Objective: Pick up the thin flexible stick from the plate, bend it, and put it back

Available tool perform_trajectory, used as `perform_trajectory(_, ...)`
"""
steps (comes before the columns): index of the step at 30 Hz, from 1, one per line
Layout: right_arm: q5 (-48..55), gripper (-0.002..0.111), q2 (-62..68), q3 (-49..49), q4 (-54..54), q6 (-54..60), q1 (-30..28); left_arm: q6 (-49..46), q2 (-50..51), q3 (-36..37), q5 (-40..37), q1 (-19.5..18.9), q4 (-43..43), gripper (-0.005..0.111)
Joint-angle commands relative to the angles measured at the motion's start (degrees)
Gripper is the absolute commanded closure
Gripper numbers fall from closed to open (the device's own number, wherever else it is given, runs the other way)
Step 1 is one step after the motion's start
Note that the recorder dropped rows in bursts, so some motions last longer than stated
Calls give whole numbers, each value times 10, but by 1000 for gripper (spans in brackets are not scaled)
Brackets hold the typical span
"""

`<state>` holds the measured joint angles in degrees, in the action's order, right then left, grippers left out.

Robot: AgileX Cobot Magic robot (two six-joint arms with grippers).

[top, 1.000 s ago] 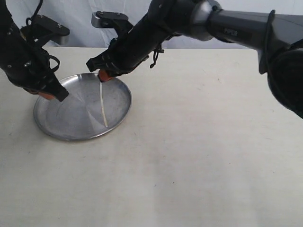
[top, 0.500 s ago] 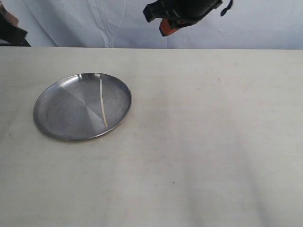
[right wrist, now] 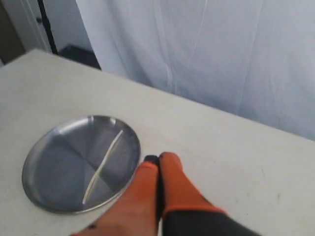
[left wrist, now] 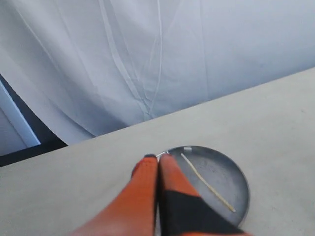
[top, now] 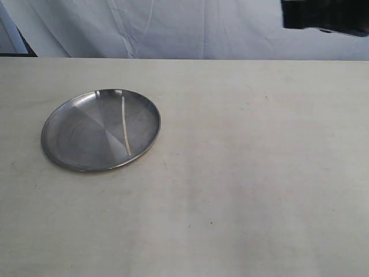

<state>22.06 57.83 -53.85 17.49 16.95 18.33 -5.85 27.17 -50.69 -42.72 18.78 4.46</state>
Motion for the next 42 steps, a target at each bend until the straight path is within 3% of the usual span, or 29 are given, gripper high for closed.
perform_trajectory(1,-60,109,-128,111,4,0,-3,8,-89,54,14,1,-5,106)
perform_trajectory(4,-63,109,-202,173,5,0,-3,8,-132,101,35,1,-5,106)
perform_trajectory(8,-64,109,-261,231,25,0,-3,10,-155,172,129,1,-11,106)
perform_trajectory(12,-63,109,-273,270,33,-7,-3,10,-154,260,225,1,-13,106)
perform_trajectory(16,-146,109,-246,330,32,-6,-3,10,-154,340,279,1,-55,106)
perform_trajectory(29,-76,109,-217,378,37,-6,-3,10,-150,356,260,1,-83,106)
perform_trajectory(38,-76,109,-246,414,51,-6,34,8,-153,356,259,1,-81,106)
perform_trajectory(42,-76,109,-301,475,51,-6,34,8,-173,391,305,1,-73,106)
